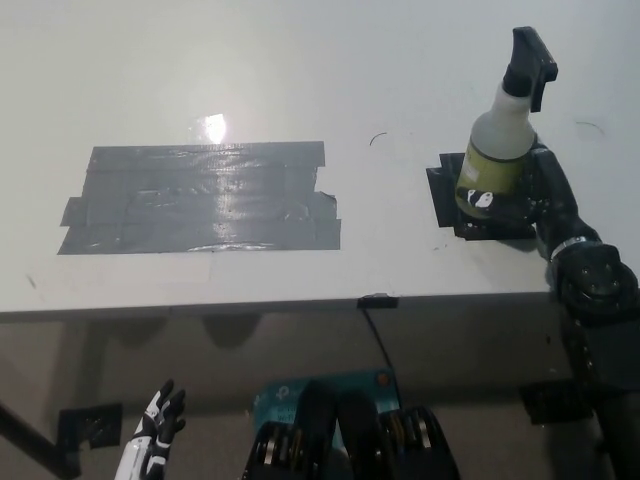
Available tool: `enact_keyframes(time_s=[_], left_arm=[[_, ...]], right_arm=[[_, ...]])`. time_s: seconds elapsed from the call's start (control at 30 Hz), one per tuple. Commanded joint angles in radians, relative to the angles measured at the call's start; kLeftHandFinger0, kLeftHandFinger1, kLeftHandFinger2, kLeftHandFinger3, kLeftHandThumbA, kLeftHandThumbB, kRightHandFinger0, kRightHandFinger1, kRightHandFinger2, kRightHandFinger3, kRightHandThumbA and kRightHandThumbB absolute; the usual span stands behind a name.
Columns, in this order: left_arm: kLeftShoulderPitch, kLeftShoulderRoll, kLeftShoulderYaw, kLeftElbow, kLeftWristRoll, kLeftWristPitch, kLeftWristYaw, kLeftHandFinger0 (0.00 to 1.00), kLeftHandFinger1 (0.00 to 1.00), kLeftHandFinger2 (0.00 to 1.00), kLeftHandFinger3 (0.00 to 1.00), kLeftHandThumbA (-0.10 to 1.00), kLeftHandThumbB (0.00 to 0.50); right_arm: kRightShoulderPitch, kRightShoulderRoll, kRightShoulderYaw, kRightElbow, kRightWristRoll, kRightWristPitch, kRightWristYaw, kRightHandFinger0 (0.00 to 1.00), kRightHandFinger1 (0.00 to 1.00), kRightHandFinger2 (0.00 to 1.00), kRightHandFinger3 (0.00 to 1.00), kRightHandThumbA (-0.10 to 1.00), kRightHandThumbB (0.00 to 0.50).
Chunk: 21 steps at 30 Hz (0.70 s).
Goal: A spray bottle is kept on the black marked spot on the table infront of the robot and the robot extends its right arm to pick it up and hands it to a person
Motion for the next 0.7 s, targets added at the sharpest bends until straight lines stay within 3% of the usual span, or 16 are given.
enact_keyframes(time_s=[0.0,0.13,0.17,0.2,0.23,0.27,0.3,0.33,0.37,0.4,0.47,0.53,0.57,0.63,0.67], left_arm=[[0.009,0.004,-0.005,-0.018,-0.009,-0.025,-0.010,1.00,1.00,1.00,1.00,0.92,0.357],[0.005,0.005,-0.006,-0.015,-0.008,-0.029,-0.010,1.00,1.00,1.00,1.00,0.92,0.355],[0.005,0.005,-0.006,-0.014,-0.009,-0.030,-0.010,1.00,1.00,1.00,1.00,0.92,0.355],[0.005,0.004,-0.006,-0.014,-0.008,-0.030,-0.010,1.00,1.00,1.00,1.00,0.92,0.354],[0.007,0.002,-0.008,-0.015,-0.005,-0.032,-0.009,1.00,1.00,1.00,1.00,0.92,0.355],[0.007,0.001,-0.010,-0.014,-0.003,-0.032,-0.009,1.00,1.00,1.00,1.00,0.92,0.356],[0.007,0.001,-0.012,-0.014,0.000,-0.034,-0.009,1.00,1.00,1.00,1.00,0.92,0.357],[0.004,0.001,-0.013,-0.013,0.001,-0.034,-0.008,1.00,1.00,1.00,1.00,0.92,0.358],[0.002,0.001,-0.013,-0.013,0.003,-0.034,-0.008,1.00,1.00,1.00,1.00,0.92,0.359],[0.001,0.002,-0.013,-0.014,0.003,-0.033,-0.007,1.00,1.00,1.00,1.00,0.92,0.359],[0.001,0.003,-0.013,-0.015,0.001,-0.032,-0.008,1.00,1.00,1.00,1.00,0.92,0.356],[-0.011,0.006,-0.013,-0.013,0.006,-0.032,-0.008,1.00,1.00,1.00,1.00,0.92,0.354],[-0.012,0.008,-0.013,-0.012,0.016,-0.032,-0.004,1.00,1.00,1.00,1.00,0.93,0.346],[-0.012,0.009,-0.013,-0.012,0.019,-0.035,-0.003,1.00,1.00,1.00,1.00,0.93,0.341],[-0.012,0.009,-0.013,-0.012,0.020,-0.034,-0.002,1.00,1.00,1.00,1.00,0.93,0.342]], right_arm=[[-0.097,-0.008,-0.005,0.052,0.008,-0.047,-0.013,1.00,1.00,1.00,1.00,0.95,0.472],[-0.140,-0.010,-0.030,0.120,0.046,-0.085,0.000,1.00,1.00,1.00,1.00,0.94,0.459],[-0.144,-0.009,-0.034,0.128,0.052,-0.089,0.002,1.00,1.00,1.00,1.00,0.96,0.427],[-0.152,-0.006,-0.045,0.138,0.066,-0.092,0.005,1.00,1.00,1.00,1.00,0.91,0.435],[-0.190,0.006,-0.083,0.204,0.095,-0.148,-0.033,1.00,1.00,1.00,1.00,0.75,0.399],[-0.203,0.008,-0.092,0.229,0.093,-0.170,-0.055,0.93,0.89,1.00,1.00,0.69,0.386],[-0.210,0.007,-0.097,0.242,0.090,-0.177,-0.065,0.79,0.77,0.92,1.00,0.67,0.385],[-0.223,0.010,-0.116,0.258,0.101,-0.175,-0.079,0.45,0.49,0.66,0.89,0.58,0.400],[-0.232,0.013,-0.124,0.270,0.098,-0.184,-0.099,0.26,0.29,0.41,0.62,0.53,0.381],[-0.245,0.013,-0.113,0.295,0.059,-0.231,-0.154,0.08,0.16,0.26,0.29,0.43,0.357],[-0.252,0.017,-0.093,0.291,0.007,-0.260,-0.206,0.00,0.12,0.25,0.11,0.44,0.347],[-0.259,0.017,-0.090,0.288,0.004,-0.274,-0.212,0.00,0.15,0.29,0.02,0.44,0.343],[-0.255,0.022,-0.087,0.270,0.003,-0.278,-0.213,0.00,0.17,0.31,0.00,0.41,0.327],[-0.243,0.035,-0.089,0.216,0.011,-0.259,-0.210,0.00,0.09,0.24,0.34,0.36,0.315],[-0.240,0.038,-0.090,0.207,0.016,-0.261,-0.206,0.00,0.06,0.21,0.38,0.35,0.310]])
